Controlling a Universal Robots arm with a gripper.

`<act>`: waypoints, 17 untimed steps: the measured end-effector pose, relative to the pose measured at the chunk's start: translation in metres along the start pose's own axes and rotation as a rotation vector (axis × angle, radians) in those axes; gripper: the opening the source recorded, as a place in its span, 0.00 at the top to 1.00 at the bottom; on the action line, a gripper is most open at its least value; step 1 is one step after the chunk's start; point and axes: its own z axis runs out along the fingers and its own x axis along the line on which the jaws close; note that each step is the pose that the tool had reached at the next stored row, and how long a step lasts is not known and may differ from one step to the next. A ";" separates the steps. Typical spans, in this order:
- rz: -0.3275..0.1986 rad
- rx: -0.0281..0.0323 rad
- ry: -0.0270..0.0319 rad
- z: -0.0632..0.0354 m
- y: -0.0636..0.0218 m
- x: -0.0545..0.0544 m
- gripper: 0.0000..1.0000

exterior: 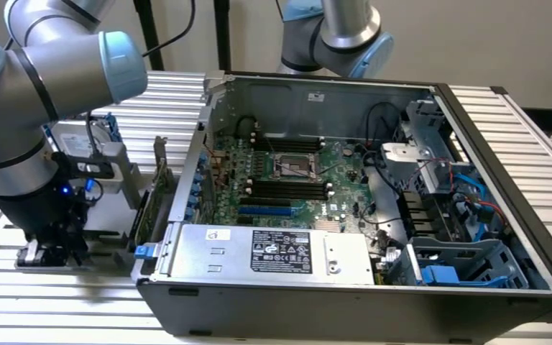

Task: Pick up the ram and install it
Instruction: 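Pick up the ram and move it above insertion slot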

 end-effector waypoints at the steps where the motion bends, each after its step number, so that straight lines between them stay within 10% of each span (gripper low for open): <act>1: 0.000 0.0001 -0.0001 -0.0003 0.0000 0.000 0.67; 17: 0.000 -0.0003 0.0002 -0.0028 0.0002 0.000 0.86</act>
